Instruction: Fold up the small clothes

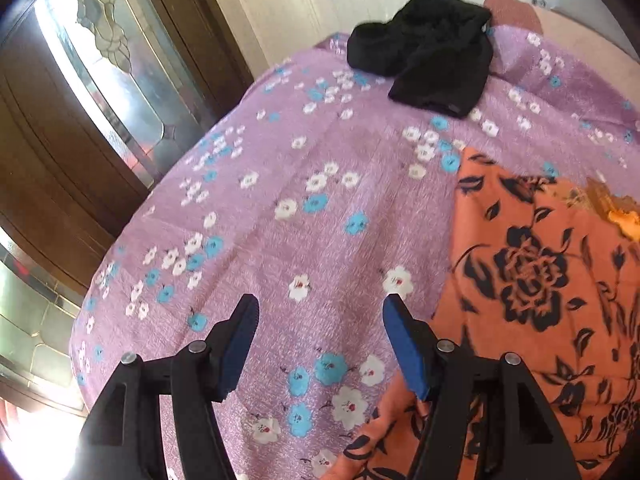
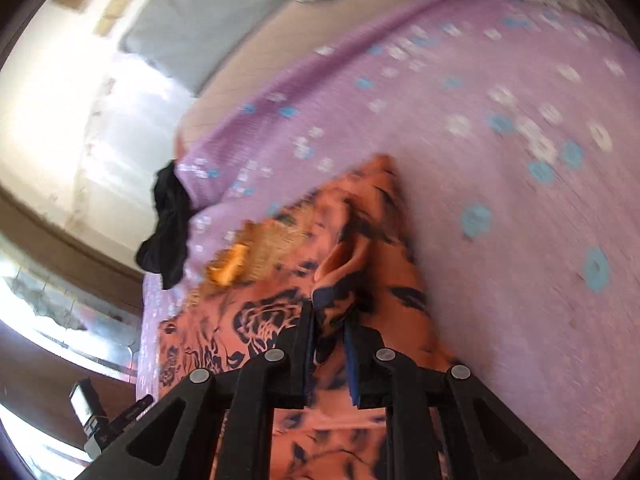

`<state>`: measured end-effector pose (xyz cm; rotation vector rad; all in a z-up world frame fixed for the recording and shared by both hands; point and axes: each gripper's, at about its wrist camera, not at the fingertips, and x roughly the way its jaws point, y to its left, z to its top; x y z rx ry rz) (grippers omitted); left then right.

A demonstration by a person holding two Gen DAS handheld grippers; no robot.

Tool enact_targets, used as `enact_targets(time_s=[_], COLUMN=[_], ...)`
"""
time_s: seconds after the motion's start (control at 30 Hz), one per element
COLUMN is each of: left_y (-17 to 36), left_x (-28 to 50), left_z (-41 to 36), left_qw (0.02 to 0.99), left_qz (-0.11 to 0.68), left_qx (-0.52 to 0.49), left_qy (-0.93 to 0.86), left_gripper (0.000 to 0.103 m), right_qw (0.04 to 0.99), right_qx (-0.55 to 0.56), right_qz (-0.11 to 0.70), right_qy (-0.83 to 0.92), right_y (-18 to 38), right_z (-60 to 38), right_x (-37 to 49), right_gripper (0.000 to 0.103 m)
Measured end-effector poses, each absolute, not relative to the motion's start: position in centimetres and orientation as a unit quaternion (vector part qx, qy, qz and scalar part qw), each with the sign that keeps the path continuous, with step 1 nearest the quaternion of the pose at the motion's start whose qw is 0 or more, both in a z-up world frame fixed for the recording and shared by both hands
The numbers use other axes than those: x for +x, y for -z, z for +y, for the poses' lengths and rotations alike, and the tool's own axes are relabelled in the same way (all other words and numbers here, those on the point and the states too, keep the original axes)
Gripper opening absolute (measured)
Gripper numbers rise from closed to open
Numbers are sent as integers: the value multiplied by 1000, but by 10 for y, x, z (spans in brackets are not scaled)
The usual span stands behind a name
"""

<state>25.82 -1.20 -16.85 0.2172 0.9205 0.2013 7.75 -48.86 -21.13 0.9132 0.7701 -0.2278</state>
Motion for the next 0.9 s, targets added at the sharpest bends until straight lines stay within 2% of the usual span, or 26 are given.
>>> enact_targets(time_s=[0.23,0.4,0.5,0.6,0.67,0.77,0.9], left_y=[153,166,182,202,203,199,190], left_x=[245,238,237,240,240,242,242], left_z=[-49,-90,-108,-116,-114,-108,-104], left_qw=[914,905,891,869,871,871,881], left_qz=[389,399,421,455,453,456,442], left_qx=[114,139,157,183,180,175,153], left_qy=[-18,54,69,64,63,54,67], left_gripper=[67,69,69,69,73,73,73], right_qw=[835,882,877,850,829,824,860], right_qx=[413,324,320,303,299,298,273], right_qz=[337,309,345,421,458,469,418], right_qy=[134,150,97,95,110,107,106], right_y=[193,162,171,193,203,194,173], right_z=[-488,-476,-471,-467,-472,-475,-474], right_x=[53,65,90,107,105,101,110], right_gripper=[21,21,21,22,19,19,21])
